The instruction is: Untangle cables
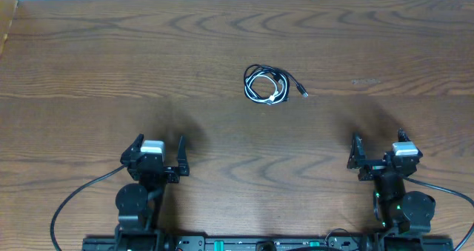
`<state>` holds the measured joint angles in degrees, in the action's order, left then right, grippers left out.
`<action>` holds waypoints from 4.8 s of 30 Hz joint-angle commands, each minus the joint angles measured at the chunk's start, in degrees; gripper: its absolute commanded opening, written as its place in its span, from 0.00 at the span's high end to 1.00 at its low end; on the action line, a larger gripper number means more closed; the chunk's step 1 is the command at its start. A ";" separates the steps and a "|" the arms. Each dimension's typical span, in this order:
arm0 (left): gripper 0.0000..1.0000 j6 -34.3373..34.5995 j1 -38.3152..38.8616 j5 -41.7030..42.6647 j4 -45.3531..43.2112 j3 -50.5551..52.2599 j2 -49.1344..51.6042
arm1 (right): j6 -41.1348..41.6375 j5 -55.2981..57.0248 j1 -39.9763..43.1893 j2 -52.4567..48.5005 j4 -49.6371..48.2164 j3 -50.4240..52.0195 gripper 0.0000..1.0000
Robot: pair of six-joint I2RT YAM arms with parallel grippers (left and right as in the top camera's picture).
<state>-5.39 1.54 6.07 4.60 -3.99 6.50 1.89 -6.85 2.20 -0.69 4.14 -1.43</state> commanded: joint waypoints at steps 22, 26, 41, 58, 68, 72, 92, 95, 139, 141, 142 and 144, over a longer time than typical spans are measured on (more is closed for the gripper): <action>0.02 2.71 3.65 15.58 28.98 -53.42 51.19 | 3.39 -22.73 -0.26 -35.85 10.99 -34.47 0.01; 0.02 3.61 6.99 15.58 37.51 -64.02 60.74 | 3.39 -23.78 -0.26 -43.98 18.80 -43.17 0.01; 0.02 3.10 15.21 15.67 49.05 -92.08 89.46 | 3.21 -26.10 -0.26 -61.72 35.08 -61.83 0.01; 0.32 16.72 15.32 6.05 49.96 -106.77 108.74 | 3.19 -26.32 -0.26 -62.23 38.16 -61.79 0.01; 0.42 23.78 16.90 3.67 45.16 -107.65 119.05 | 3.21 -24.79 -0.26 -62.23 39.91 -61.77 0.01; 0.42 25.14 18.23 2.64 42.80 -107.62 121.92 | 3.19 -24.59 -0.26 -62.23 41.11 -61.77 0.01; 0.64 29.99 21.05 -2.10 41.13 -106.88 130.79 | 3.19 -20.87 -0.26 -62.23 45.38 -61.72 0.01; 0.91 31.28 21.05 -2.08 41.55 -106.66 130.79 | 3.19 -20.87 -0.26 -62.25 45.57 -61.72 0.01; 0.93 -0.98 21.62 52.89 55.80 -106.49 109.15 | 23.12 -18.64 -12.35 -78.49 34.60 -61.70 0.27; 0.93 -0.96 21.62 54.36 55.78 -106.49 109.15 | 21.55 -17.05 -12.35 -79.56 34.67 -61.70 0.30; 0.93 -0.87 21.62 55.08 55.78 -106.49 109.15 | 21.29 -16.11 -12.33 -80.26 34.64 -61.70 0.32; 0.92 0.85 21.62 55.01 55.45 -106.49 109.15 | 20.09 -16.37 -12.37 -81.70 33.90 -61.70 0.37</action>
<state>-4.91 23.53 57.60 60.12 -109.97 115.55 24.75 -24.77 -9.98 -80.77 38.63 -62.19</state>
